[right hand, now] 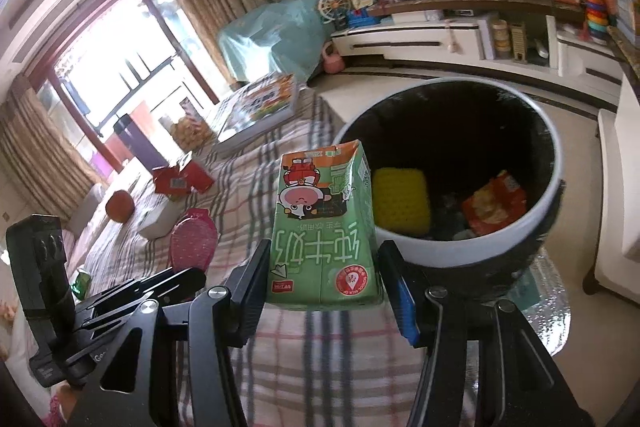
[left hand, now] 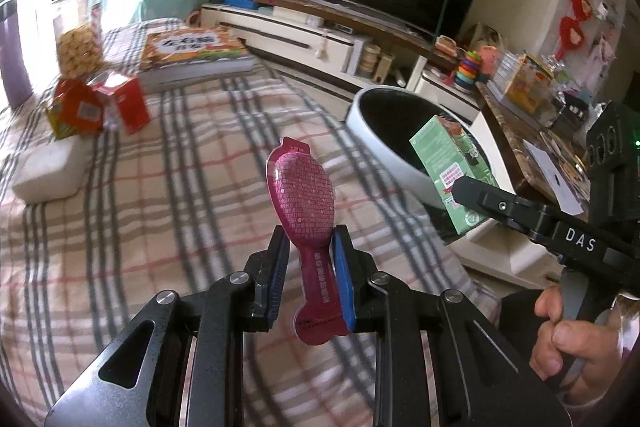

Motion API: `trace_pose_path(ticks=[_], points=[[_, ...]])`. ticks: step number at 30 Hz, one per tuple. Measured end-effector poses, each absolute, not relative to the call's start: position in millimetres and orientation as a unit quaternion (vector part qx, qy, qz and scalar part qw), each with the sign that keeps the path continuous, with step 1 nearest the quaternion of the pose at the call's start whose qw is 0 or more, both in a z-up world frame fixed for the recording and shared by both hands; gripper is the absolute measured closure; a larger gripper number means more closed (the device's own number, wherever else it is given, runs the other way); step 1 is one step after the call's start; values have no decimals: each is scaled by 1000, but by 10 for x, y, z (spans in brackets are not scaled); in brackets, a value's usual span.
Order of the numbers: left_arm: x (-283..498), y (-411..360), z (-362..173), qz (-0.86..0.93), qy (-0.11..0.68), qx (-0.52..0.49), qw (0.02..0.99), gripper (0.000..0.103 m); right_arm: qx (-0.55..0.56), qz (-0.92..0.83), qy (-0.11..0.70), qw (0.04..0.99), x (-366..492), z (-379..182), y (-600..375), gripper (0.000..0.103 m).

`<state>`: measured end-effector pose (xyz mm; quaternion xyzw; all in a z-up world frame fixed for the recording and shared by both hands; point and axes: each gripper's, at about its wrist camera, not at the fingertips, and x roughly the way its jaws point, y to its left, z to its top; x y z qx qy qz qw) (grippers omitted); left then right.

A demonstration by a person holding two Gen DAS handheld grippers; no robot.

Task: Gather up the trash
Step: 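Carry the hairbrush and milk carton with both tools over the bin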

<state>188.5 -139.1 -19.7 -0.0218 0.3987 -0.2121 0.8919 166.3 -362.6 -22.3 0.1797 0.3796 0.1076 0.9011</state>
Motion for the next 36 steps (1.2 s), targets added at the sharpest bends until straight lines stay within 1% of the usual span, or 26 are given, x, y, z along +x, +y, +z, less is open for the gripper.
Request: trace_pose_path(ticks=[20, 36], points=[[2075, -2046, -66, -260, 392, 8, 883, 82, 206, 67, 368, 904, 1669, -239, -4172, 48], [2335, -2418, 25, -281, 387, 24, 878, 82, 204, 43, 368, 906, 1908, -216, -4465, 48]])
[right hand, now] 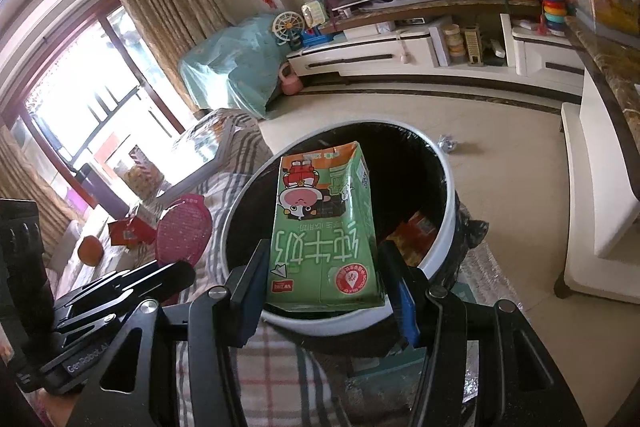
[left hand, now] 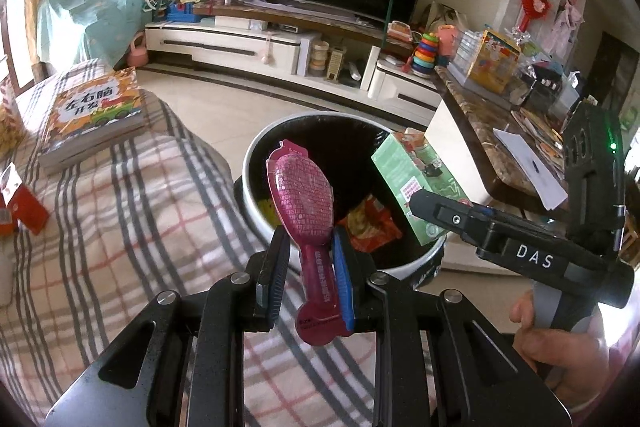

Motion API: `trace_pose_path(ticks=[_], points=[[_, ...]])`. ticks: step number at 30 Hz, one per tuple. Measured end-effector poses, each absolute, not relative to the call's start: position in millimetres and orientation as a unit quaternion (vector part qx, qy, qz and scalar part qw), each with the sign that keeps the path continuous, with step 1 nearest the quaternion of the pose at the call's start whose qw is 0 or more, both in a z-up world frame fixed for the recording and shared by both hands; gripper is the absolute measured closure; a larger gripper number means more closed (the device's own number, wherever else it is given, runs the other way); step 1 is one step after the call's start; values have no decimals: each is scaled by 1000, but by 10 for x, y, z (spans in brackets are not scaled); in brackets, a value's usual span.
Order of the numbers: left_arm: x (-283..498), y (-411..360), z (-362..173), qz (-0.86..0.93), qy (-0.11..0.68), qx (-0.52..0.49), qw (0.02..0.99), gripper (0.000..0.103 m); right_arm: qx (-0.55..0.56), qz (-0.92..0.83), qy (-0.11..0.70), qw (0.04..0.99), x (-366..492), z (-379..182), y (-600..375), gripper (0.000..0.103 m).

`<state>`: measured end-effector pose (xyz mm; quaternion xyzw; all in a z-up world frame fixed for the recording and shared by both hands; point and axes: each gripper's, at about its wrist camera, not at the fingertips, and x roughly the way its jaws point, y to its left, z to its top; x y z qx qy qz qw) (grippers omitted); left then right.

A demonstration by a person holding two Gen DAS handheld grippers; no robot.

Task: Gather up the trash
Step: 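Carry the hairbrush and milk carton with both tools over the bin, then open both tools to drop the hairbrush and carton into the bin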

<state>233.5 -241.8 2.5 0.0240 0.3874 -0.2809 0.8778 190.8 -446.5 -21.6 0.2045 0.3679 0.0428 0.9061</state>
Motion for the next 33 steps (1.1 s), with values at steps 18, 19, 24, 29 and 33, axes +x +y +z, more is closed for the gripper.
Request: trace_pose_path(ticks=[18, 19, 24, 29, 33], points=[[2643, -2687, 2, -283, 398, 31, 872, 82, 200, 29, 379, 903, 2172, -275, -4599, 48], [2651, -2693, -3, -284, 399, 31, 871, 82, 200, 29, 379, 903, 2180, -278, -4604, 48], [2683, -2744, -25, -287, 402, 34, 869, 82, 199, 28, 383, 902, 2207, -289, -4605, 48], [2724, -2772, -35, -291, 409, 29, 864, 82, 200, 23, 387, 900, 2258, -303, -4625, 48], [2724, -2783, -35, -289, 410, 31, 865, 74, 203, 20, 387, 899, 2279, -305, -4624, 45]])
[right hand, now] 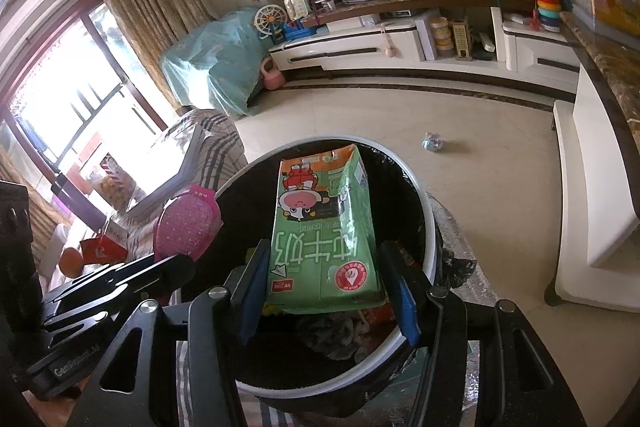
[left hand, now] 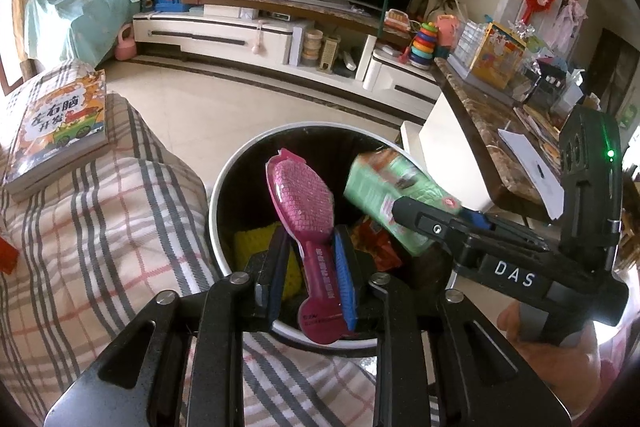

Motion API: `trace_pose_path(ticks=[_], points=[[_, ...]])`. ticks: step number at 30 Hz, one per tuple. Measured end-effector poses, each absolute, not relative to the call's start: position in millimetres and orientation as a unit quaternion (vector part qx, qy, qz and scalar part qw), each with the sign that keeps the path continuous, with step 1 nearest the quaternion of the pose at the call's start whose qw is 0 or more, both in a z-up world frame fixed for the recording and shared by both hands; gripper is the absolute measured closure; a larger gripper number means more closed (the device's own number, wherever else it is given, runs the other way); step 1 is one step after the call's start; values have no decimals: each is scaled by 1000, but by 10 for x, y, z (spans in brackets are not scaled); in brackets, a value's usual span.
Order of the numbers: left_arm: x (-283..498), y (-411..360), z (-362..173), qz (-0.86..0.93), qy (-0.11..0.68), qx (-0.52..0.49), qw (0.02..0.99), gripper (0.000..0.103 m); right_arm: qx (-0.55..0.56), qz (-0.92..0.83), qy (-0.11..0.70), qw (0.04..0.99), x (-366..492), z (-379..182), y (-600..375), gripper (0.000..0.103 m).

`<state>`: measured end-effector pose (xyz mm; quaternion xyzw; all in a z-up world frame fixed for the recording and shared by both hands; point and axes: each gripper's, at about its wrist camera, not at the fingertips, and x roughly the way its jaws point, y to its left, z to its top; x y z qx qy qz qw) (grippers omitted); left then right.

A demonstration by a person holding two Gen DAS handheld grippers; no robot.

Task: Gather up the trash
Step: 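Open both tools to drop the hairbrush and carton into the bin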

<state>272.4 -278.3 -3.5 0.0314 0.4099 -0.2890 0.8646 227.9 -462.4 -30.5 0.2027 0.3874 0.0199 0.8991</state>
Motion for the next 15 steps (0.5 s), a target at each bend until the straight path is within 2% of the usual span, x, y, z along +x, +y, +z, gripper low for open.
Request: trace_pose_path(ticks=[1, 3, 8, 15], points=[[2716, -2779, -30, -287, 407, 32, 866, 63, 204, 18, 387, 899, 2286, -301, -4626, 45], [2691, -2751, -18, -284, 400, 31, 871, 52, 209, 19, 386, 899, 2281, -294, -4639, 44], [2601, -2580, -12, -273, 391, 17, 879, 51, 215, 14, 370, 904, 2199, -231, -4654, 33], [2409, -2223, -137, -248, 399, -5, 883, 44, 219, 22, 357, 908, 2060, -172, -4519, 22]])
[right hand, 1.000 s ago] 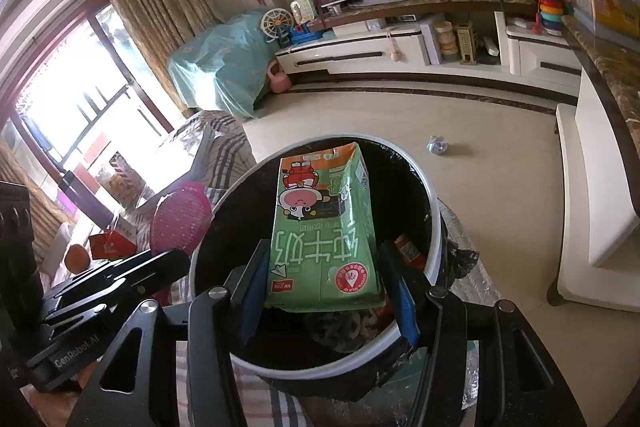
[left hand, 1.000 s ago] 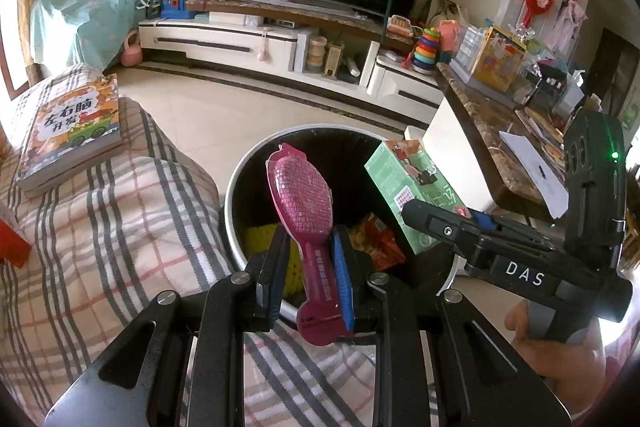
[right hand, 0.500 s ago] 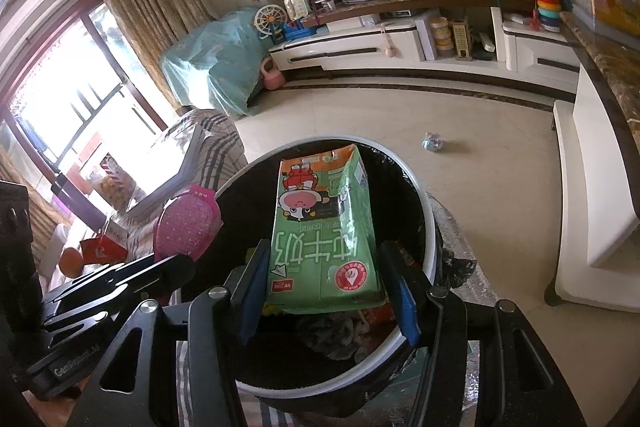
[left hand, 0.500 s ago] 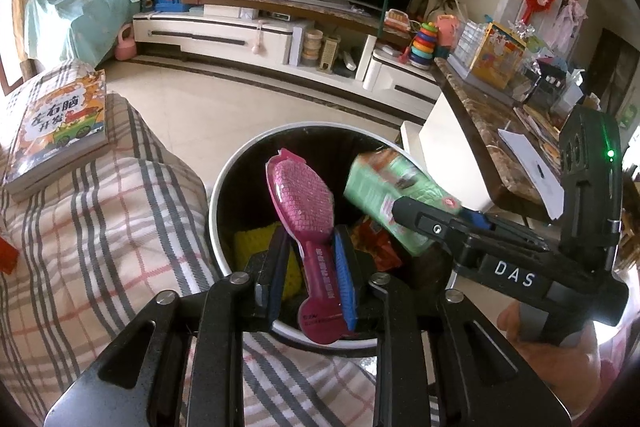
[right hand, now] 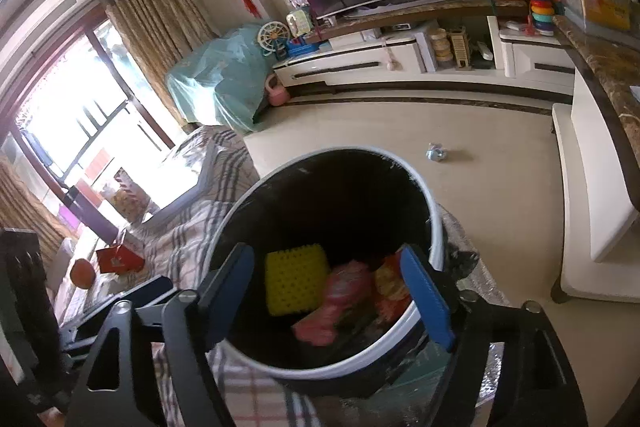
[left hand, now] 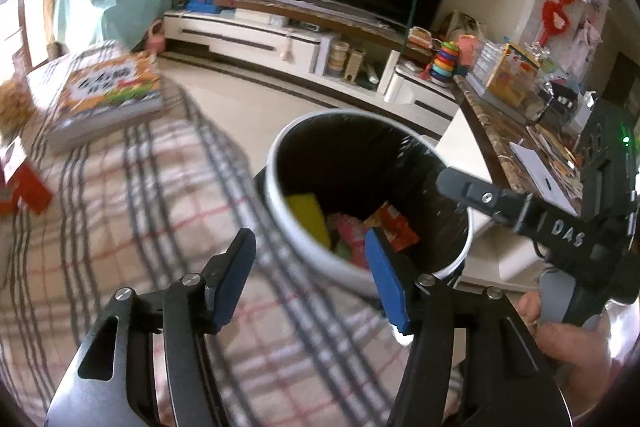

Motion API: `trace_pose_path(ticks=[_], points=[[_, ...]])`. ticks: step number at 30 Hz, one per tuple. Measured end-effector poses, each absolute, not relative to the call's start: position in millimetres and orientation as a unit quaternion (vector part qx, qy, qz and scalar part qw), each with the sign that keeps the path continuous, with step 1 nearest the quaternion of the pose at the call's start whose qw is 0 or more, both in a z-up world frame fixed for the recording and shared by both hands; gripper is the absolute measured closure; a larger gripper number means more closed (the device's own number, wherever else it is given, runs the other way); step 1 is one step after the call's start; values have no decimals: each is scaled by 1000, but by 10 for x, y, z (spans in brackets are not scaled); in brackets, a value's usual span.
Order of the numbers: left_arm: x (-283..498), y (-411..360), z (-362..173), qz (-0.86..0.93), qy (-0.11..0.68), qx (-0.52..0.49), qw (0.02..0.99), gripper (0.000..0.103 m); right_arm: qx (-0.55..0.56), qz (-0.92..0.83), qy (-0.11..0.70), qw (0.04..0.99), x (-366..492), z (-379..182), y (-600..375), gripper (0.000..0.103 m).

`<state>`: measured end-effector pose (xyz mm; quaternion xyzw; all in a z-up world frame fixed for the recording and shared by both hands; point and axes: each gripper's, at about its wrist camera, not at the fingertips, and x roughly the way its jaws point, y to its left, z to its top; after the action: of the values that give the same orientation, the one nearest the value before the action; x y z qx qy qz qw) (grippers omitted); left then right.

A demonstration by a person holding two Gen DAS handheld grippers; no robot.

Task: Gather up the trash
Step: 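Open both tools to drop the hairbrush and carton into the bin, then move both open tools back over the bed toward the white foam block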

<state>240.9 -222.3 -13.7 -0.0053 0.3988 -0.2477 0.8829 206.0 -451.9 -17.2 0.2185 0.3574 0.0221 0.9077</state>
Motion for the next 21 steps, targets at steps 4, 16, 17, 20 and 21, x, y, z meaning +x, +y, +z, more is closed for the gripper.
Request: trace_pose_path(ticks=[4, 16, 17, 20, 21], points=[[2293, -1966, -191, -229, 404, -17, 885, 43, 220, 31, 358, 907, 2009, -166, -4409, 20], [2000, -1188, -275, -173, 411, -71, 892, 41, 202, 83, 358, 908, 1872, -112, -3815, 20], [1985, -1150, -284, -170, 412, -75, 892, 41, 200, 88, 359, 907, 1869, -110, -3757, 20], [1912, -982, -327, -156, 415, -82, 893, 41, 197, 105, 357, 907, 1853, -102, -3601, 20], [1904, -950, -328, -153, 416, -82, 893, 41, 195, 112, 356, 907, 1851, -97, -3541, 20]])
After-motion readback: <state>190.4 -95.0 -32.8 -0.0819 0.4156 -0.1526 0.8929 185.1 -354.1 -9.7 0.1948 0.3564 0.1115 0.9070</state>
